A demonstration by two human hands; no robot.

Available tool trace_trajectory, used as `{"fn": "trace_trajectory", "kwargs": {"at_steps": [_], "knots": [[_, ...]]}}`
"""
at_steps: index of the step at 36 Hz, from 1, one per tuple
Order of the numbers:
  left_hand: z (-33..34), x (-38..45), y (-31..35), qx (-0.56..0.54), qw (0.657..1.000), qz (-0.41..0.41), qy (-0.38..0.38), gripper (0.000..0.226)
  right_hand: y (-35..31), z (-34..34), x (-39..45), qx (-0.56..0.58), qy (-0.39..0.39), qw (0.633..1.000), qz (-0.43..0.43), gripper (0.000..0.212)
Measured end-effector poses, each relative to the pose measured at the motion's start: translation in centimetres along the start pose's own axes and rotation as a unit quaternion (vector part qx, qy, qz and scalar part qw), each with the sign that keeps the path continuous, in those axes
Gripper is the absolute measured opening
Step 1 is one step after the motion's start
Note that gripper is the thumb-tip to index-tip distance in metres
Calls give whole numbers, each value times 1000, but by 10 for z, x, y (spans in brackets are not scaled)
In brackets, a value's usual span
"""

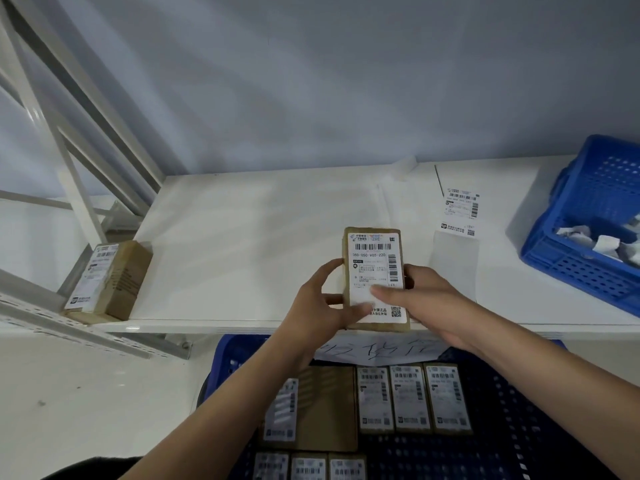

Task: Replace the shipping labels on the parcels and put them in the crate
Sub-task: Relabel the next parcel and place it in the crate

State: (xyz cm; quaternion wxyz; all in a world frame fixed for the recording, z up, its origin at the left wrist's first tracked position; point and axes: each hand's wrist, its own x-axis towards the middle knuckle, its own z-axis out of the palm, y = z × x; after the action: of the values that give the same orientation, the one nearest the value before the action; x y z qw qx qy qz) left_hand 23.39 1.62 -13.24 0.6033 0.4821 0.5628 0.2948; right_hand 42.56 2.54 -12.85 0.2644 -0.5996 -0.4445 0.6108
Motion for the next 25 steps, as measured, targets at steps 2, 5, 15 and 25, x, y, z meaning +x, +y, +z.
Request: {"fn": "trace_trajectory", "kwargs": {"at_steps": [2, 5, 15, 25], "knots": [[2, -1, 1, -6, 1000, -6, 0, 83, -1, -2, -3, 3, -1, 1000, -4, 27], [4, -1, 5, -8, 1000, -9, 15, 84, 0, -3, -12, 5, -15, 1000, -9, 24], [14, -8, 10, -14, 1000, -18, -14, 61, 4, -10, -40, -10, 13, 1000, 16, 24], [16, -9, 11, 32, 998, -8, -52, 54, -3, -25, -41, 78, 17, 996, 29, 34]]}}
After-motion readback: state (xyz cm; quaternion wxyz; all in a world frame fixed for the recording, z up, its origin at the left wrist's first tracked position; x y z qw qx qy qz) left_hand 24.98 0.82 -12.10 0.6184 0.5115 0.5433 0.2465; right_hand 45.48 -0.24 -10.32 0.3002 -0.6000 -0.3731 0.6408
